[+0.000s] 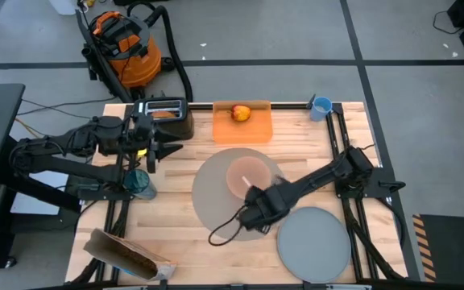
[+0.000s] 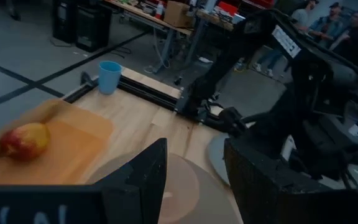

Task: Arrange a breakfast setting
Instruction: Put the blue plate on the gray placemat

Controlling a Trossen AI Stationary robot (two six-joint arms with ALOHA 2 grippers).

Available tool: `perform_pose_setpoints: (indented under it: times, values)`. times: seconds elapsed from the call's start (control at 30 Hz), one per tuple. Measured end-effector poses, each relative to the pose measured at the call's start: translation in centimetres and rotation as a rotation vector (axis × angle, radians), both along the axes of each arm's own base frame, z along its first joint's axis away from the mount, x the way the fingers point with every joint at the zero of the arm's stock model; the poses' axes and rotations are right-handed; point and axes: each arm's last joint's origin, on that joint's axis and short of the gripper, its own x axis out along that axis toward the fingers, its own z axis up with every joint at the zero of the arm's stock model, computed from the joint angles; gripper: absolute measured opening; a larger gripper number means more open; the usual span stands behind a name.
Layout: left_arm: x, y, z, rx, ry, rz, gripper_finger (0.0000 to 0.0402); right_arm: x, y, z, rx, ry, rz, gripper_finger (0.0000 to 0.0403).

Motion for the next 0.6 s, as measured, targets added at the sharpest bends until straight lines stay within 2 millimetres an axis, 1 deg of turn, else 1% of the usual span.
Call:
perform_pose_setpoints:
  times: [0.07, 0.13, 0.23, 0.33, 0.47, 0.53, 0.6]
  values:
    - [0.0, -0.3, 0.0, 0.008, 0.001, -0.019, 0.0167, -0.5, 1.3, -0.5, 0.072, -0.006, -0.221, 0.0143]
    - [0.0, -0.5, 0.0, 0.022, 0.003, -0.037, 0.0167, -1.0, 2.6, -1.4, 0.137, 0.001, -0.405, 0.0143]
    - [0.0, -0.8, 0.0, 0.025, 0.003, -0.057, 0.0167, -1.4, 4.3, -3.0, 0.185, -0.026, -0.589, 0.0143]
    - [0.0, -1.1, 0.0, 0.025, 0.003, -0.079, 0.0167, -1.7, 5.2, -4.9, 0.215, -0.066, -0.696, 0.0143]
    - [-0.1, -1.9, 0.0, 0.025, 0.004, -0.128, 0.0167, -2.3, 5.4, -7.5, 0.237, -0.007, -0.762, 0.0141]
    - [-0.1, -2.4, 0.0, 0.025, 0.004, -0.16, 0.0167, -2.5, 5.2, -8.1, 0.222, 0.023, -0.786, 0.014]
    - [-0.2, -2.8, 0.0, 0.025, 0.004, -0.189, 0.0167, -2.3, 5.1, -8.2, 0.228, 0.027, -0.83, 0.014]
